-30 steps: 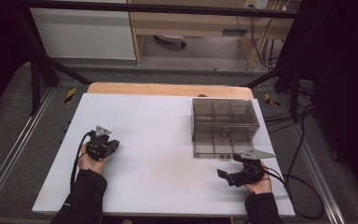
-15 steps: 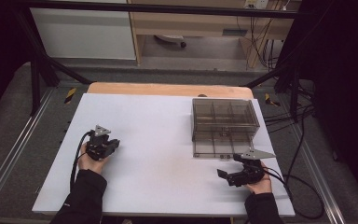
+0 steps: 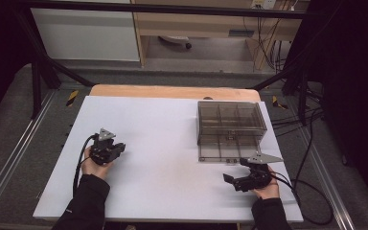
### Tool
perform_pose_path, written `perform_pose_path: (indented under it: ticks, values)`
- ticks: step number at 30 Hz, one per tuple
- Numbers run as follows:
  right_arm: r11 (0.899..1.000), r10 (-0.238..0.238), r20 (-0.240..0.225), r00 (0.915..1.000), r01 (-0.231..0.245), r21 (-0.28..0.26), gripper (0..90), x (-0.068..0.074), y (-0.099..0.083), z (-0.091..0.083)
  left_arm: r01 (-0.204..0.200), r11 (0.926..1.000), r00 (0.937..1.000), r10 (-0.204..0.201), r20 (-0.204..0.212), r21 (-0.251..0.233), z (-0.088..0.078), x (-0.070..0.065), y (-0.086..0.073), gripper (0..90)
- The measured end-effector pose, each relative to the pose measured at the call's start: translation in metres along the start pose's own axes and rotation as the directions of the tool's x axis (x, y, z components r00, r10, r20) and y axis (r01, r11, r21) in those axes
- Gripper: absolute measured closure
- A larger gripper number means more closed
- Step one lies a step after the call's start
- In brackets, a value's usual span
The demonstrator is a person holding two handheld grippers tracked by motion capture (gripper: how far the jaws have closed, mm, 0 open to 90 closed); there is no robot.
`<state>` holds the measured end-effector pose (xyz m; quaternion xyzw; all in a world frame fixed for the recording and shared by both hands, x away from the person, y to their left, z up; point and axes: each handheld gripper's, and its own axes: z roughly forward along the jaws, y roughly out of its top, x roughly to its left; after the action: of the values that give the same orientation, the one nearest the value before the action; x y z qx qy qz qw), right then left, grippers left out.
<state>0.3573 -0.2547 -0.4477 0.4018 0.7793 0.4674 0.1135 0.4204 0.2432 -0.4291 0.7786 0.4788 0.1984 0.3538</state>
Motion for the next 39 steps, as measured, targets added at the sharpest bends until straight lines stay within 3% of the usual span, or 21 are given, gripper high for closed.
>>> perform_pose_path:
  ticks: [21, 39]
  values:
    - [1.0, -0.001, 0.001, 1.0, 0.001, 0.001, 0.4, 0.0, 0.0, 0.0, -0.035, 0.9992, 0.9973, 0.036, 0.063, -0.021, -0.002, -0.025, 0.007, 83.5]
    - [1.0, 0.001, 0.0, 1.0, -0.001, -0.001, 0.4, 0.0, 0.0, 0.0, -0.084, 0.9958, 0.9891, 0.088, 0.118, -0.035, -0.001, -0.057, 0.016, 83.6]
